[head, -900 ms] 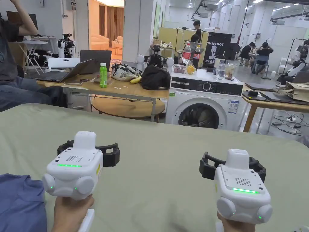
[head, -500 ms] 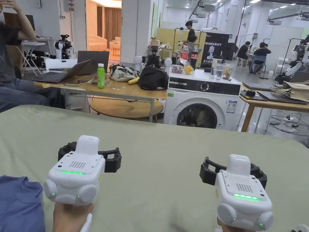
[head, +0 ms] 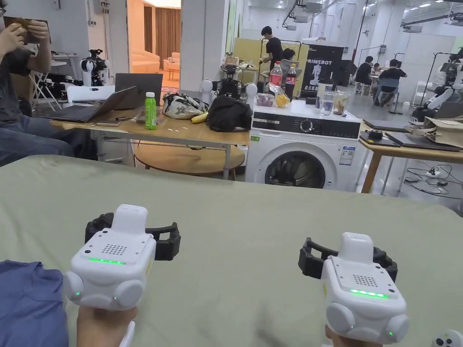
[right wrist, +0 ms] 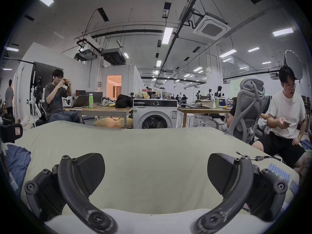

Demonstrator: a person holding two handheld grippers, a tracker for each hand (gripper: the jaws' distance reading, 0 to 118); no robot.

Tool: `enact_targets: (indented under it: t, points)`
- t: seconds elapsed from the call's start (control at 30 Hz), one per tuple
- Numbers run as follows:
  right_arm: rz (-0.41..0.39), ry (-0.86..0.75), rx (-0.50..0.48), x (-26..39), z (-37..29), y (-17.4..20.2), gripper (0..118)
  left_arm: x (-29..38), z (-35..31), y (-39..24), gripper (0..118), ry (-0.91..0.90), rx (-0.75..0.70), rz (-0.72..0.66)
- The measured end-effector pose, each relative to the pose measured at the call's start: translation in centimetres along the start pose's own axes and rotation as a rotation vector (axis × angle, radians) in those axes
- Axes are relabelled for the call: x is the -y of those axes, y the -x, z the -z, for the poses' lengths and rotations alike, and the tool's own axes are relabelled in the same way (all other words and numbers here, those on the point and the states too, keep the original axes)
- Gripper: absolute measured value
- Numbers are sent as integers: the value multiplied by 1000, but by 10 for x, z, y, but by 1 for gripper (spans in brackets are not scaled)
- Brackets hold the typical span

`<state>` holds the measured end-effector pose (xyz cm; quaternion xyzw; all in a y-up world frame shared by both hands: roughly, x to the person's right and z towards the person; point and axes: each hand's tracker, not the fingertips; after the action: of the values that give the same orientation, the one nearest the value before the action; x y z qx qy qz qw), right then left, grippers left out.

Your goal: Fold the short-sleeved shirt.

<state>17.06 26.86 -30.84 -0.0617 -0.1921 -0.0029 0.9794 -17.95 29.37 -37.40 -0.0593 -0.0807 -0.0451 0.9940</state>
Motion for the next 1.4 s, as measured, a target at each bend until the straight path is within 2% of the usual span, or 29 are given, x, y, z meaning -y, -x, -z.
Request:
enact_targets:
  t: [0.3, 0.47, 0.9, 1.17, 1.4]
  points:
    - [8, 20, -2, 1, 2, 1, 118, 0, 5, -3, 118, 15, 18, 15]
    - [-17, 14, 0, 2, 2, 2, 118, 1, 5, -4, 118, 16, 20, 29]
    - [-26, 30, -5, 5, -2, 8, 118, 4, 4, 3, 118, 48, 32, -21]
    - [-34, 24, -17, 6, -3, 10, 118, 11, 1, 2, 118, 52, 32, -3]
    - [11, 26, -4, 5, -4, 7, 118, 10, -2, 2, 118, 31, 16, -19]
